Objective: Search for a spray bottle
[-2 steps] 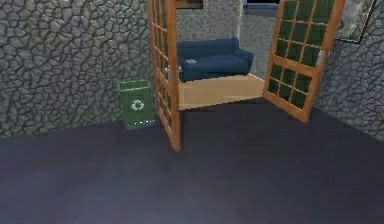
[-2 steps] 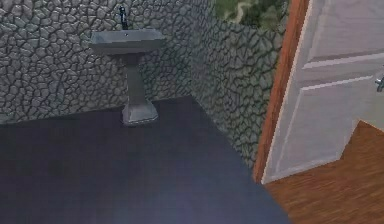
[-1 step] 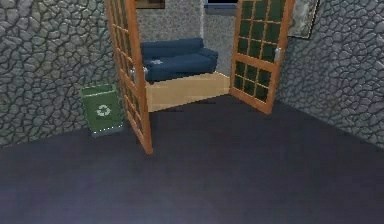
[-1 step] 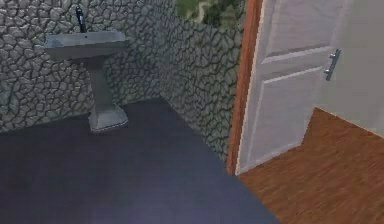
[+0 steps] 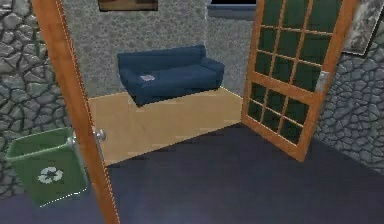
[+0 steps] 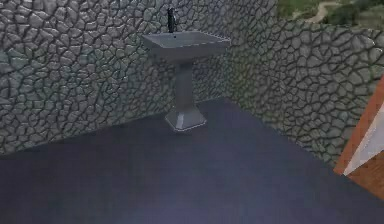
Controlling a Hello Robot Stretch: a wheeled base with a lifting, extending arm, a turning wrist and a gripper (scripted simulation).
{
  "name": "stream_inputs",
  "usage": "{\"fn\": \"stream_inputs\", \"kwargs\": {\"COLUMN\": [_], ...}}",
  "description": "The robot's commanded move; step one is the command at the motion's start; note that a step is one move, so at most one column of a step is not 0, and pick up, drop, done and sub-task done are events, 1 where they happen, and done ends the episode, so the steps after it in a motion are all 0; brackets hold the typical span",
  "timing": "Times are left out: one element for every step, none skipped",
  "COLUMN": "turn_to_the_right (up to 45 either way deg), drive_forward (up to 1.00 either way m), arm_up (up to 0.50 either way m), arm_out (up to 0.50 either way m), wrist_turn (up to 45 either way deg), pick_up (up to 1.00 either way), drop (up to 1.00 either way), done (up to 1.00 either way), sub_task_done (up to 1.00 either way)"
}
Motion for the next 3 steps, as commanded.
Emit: {"fn": "stream_inputs", "kwargs": {"turn_to_the_right": [0.0,45.0,9.0], "drive_forward": [0.85,0.00,0.00], "arm_up": [0.00,0.00,0.00], "arm_out": [0.00,0.00,0.00], "wrist_turn": [0.0,0.0,0.0], "pick_up": [0.00,0.00,0.00], "drop": [0.00,0.00,0.00], "done": [0.00,0.00,0.00], "sub_task_done": [0.00,0.00,0.00]}}
